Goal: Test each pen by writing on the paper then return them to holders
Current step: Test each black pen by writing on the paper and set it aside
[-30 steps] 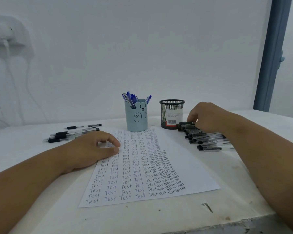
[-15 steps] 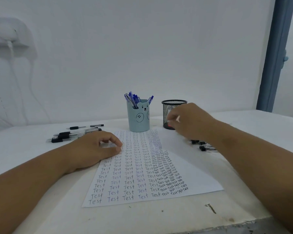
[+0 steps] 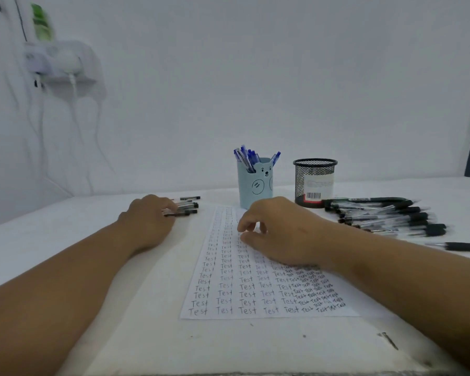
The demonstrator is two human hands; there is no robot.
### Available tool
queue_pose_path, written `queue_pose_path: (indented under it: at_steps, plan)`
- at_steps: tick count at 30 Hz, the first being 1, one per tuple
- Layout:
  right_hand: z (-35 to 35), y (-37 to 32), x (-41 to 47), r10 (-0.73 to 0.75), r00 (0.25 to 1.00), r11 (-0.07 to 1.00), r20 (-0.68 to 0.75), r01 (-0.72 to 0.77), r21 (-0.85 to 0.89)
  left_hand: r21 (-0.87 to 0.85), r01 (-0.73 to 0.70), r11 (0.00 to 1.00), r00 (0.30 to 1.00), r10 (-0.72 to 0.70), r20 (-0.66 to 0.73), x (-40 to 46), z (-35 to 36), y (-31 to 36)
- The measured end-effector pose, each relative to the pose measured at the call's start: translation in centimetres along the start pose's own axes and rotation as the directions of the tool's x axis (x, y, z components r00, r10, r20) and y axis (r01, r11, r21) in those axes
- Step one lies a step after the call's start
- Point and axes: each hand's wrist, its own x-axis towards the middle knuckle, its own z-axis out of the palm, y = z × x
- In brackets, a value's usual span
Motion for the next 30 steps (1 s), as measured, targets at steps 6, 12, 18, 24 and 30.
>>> queue_pose_path:
  at_steps: [6, 12, 18, 24, 30]
  plan:
    - [0.1, 0.6, 0.0, -0.025, 1.000, 1.000, 0.007, 0.025, 0.006, 0.133, 0.011, 0.991, 0.998, -0.002, -0.067, 0.2, 0.2, 0.3]
    - [0.2, 0.9, 0.0, -0.026, 1.000, 0.999, 0.016, 0.025, 0.028, 0.182, 0.006, 0.983, 0.997, 0.009, -0.080, 0.2, 0.3, 0.3]
    - [0.2, 0.9, -0.1, -0.027, 0.999, 0.998, 0.017, 0.026, 0.051, 0.180, -0.048, 0.983, 0.994, 0.065, -0.089, 0.2, 0.3, 0.2]
    - [0.2, 1.0, -0.2, -0.031, 0.999, 0.997, 0.010, 0.030, 0.070, 0.271, -0.103, 0.957, 0.984, 0.137, -0.110, 0.4, 0.6, 0.5]
    - [-0.1, 1.3, -0.5, -0.021, 1.000, 0.993, -0.011, 0.022, 0.116, -0.477, -0.396, 0.785, 0.880, 0.177, -0.440, -0.7, -0.4, 3.1]
